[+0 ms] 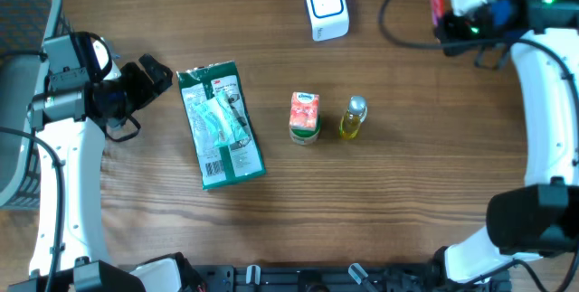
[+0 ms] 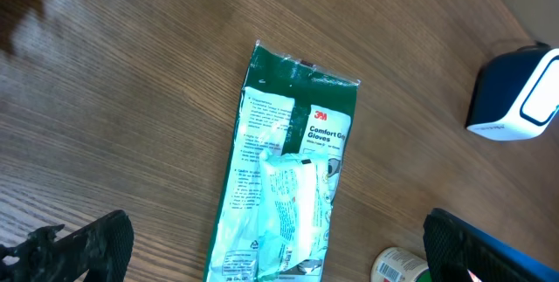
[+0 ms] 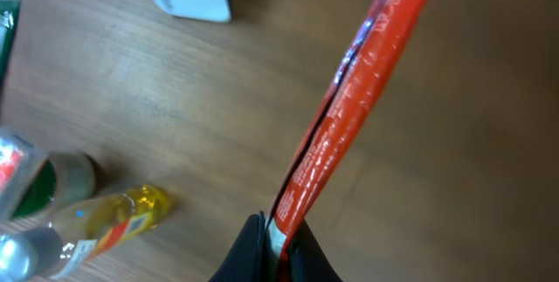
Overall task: Scan the item barcode
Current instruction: 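Move the right gripper right and drop the red packet on the table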
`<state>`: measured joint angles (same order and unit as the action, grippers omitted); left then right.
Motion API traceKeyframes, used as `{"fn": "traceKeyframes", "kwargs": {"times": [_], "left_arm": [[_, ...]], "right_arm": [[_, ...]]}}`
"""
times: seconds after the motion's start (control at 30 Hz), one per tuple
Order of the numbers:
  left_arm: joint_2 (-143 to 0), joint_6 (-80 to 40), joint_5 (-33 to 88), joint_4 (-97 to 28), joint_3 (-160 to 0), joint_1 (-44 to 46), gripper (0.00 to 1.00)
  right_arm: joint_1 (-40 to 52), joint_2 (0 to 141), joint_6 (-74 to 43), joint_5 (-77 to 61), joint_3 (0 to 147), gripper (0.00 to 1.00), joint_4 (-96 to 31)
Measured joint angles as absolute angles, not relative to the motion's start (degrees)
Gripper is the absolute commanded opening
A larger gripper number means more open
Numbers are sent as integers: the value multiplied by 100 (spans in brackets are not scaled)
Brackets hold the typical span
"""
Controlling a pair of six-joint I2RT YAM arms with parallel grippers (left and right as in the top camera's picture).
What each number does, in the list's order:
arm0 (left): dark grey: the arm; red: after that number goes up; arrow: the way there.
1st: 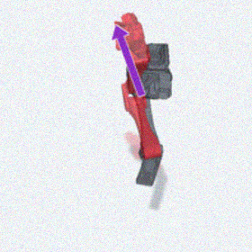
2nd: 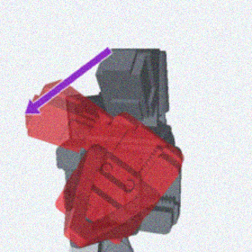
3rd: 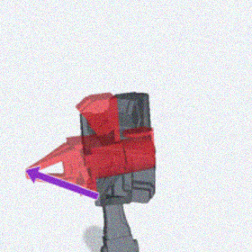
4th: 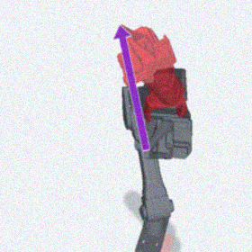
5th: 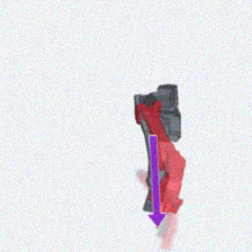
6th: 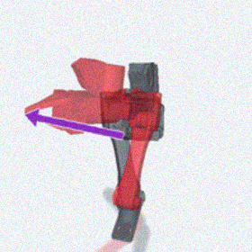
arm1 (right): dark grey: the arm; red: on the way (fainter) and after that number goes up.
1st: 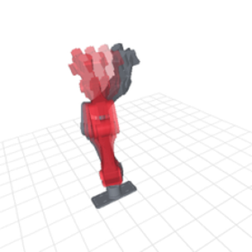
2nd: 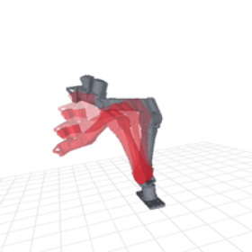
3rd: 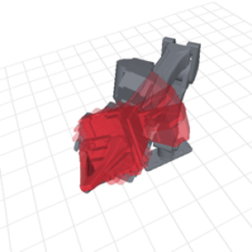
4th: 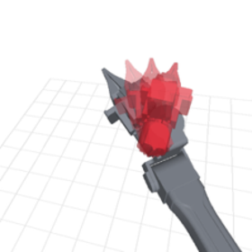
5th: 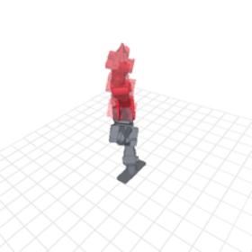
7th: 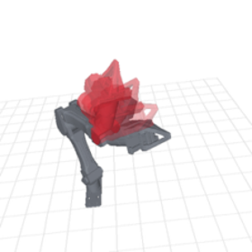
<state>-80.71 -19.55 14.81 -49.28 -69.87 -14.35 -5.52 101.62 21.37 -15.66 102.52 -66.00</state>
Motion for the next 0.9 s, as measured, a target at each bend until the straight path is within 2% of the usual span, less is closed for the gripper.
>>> {"fn": "traceKeyframes", "kwargs": {"times": [0.1, 0.23, 0.33, 0.37, 0.4, 0.43, 0.47, 0.53, 0.63, 0.8, 0.83, 0.9], "left_arm": [[-8071, -1955, 1481, -4921, -6987, -1435, 100], [-8071, -1955, 1479, -4932, -6987, -1435, 100], [-8071, -1955, 1481, -4928, -6987, -1435, 100], [-8071, -1955, 1481, -4932, -6987, -1435, 100], [-8071, -1955, 1481, -4930, -6987, -1435, 100], [-8071, -1955, 1481, -4930, -6987, -1435, 100], [-8071, -1955, 1481, -4928, -6987, -1435, 100], [-8071, -1955, 1481, -4930, -6987, -1435, 100], [-8071, -1955, 1481, -4928, -6987, -1435, 100], [-8071, -1955, 1481, -4930, -6987, -1435, 100], [-8071, -1955, 1481, -4928, -6987, -1435, 100], [-8071, -1955, 1481, -4930, -6987, -1435, 100]], "right_arm": [[-1177, 10250, 1634, -2086, 9074, 4, -6248], [-1684, 10355, 873, -2329, 7319, 4, -4783], [-1881, 10368, 508, -2364, 6466, 21, -4082], [-1881, 10368, 408, -2364, 6233, 36, -3946], [-1874, 10368, 366, -2355, 6132, 43, -3927], [-1874, 10368, 224, -2292, 6095, 54, -3964], [-1874, 10368, 58, -2196, 6093, 59, -4012], [-1874, 10357, -305, -1876, 6171, 67, -4294], [-1874, 10173, -587, -1575, 6632, 67, -4810], [-1575, 9098, -797, -2206, 7207, 76, -5146], [-1328, 8860, -943, -2261, 7216, 89, -5286], [-805, 8611, -1216, -2303, 7216, 100, -5415]]}}
